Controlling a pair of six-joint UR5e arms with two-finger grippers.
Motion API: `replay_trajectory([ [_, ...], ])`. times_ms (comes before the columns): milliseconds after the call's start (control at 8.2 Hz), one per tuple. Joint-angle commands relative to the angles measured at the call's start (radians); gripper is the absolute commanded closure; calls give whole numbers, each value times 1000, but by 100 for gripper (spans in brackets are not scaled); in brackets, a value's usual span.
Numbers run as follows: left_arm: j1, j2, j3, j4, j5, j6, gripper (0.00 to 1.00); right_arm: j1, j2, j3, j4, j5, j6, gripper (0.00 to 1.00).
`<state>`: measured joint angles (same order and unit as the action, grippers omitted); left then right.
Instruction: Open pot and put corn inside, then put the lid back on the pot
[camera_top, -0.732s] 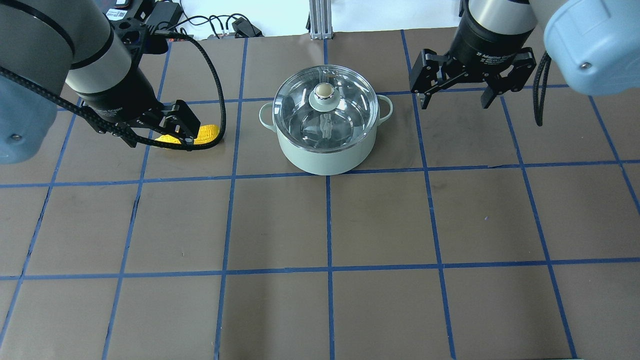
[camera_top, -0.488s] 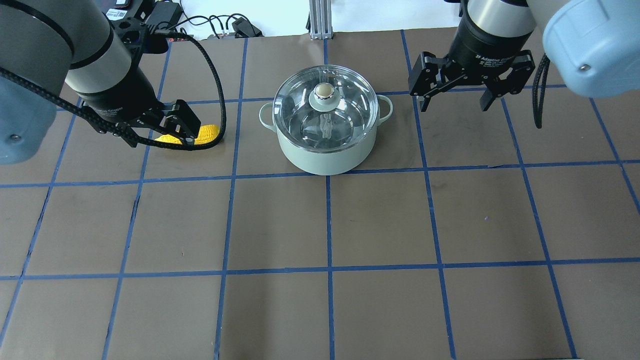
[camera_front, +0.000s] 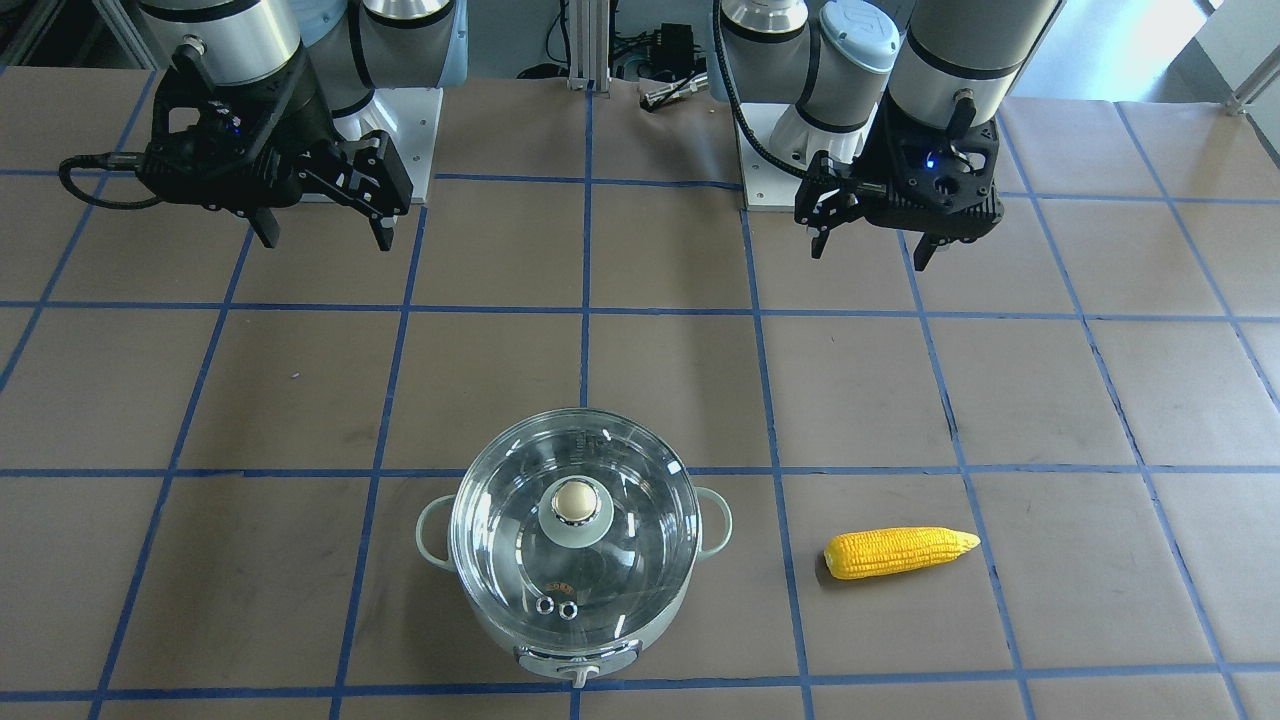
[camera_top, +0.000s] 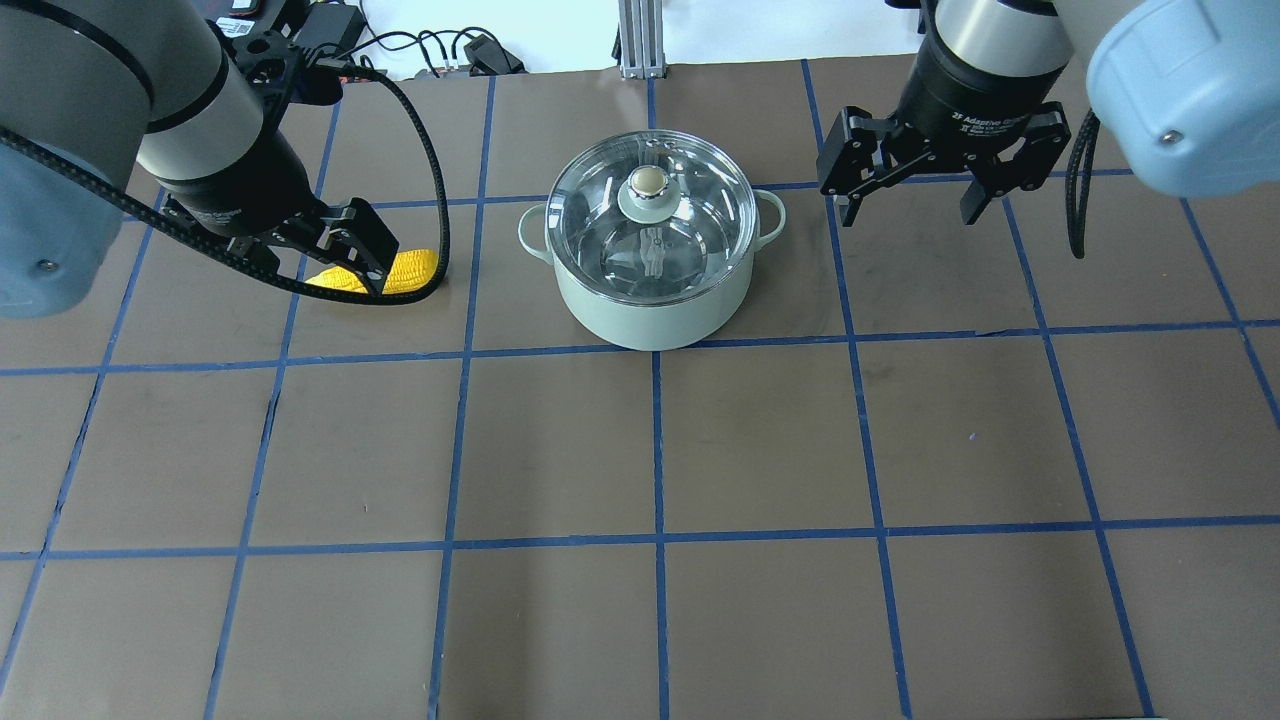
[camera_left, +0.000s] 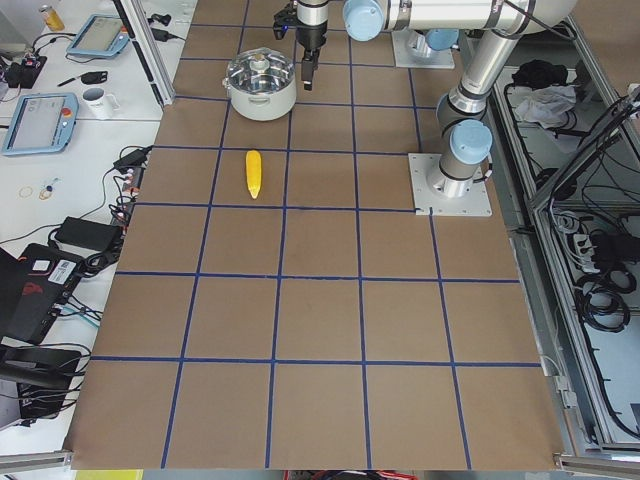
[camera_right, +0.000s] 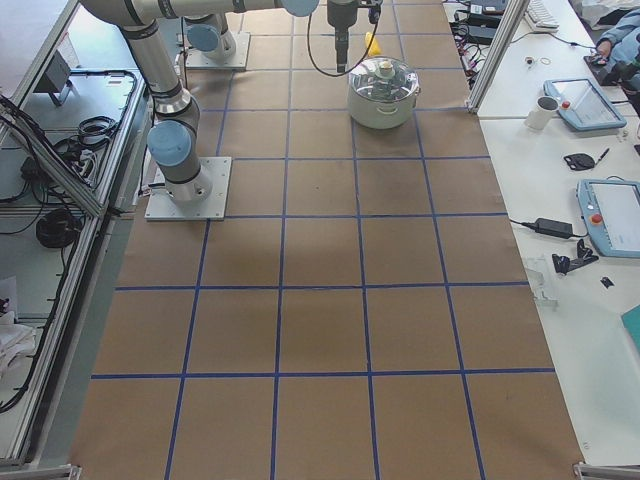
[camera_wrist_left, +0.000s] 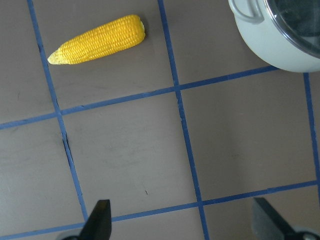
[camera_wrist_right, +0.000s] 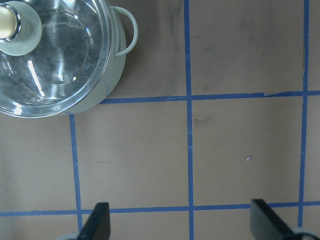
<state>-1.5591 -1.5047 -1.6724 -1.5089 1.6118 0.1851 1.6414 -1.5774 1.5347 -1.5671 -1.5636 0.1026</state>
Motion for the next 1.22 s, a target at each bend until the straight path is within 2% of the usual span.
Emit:
replay_trajectory([
  [0,91,-61,0,99,-7,292,0,0,-1,-1,-2,-3,-3,0],
  [244,184,-97,2,137,-6,547,0,-3,-6,-1,-4,-12,-4,0],
  [366,203,-120,0,218,-4,691,0,-3,-6,-1,-4,-7,-4,0],
  [610,205,-202,-1,345,-9,828,0,-3,-6,-4,-17,-13,-32,0],
  [976,206,-314,-1,451,-10,1106,0,-2,-7,-5,-18,-10,-49,0],
  [1098,206,-343,-3,458,-41,1201,0,-2,-9,-7,-18,-13,-49,0],
])
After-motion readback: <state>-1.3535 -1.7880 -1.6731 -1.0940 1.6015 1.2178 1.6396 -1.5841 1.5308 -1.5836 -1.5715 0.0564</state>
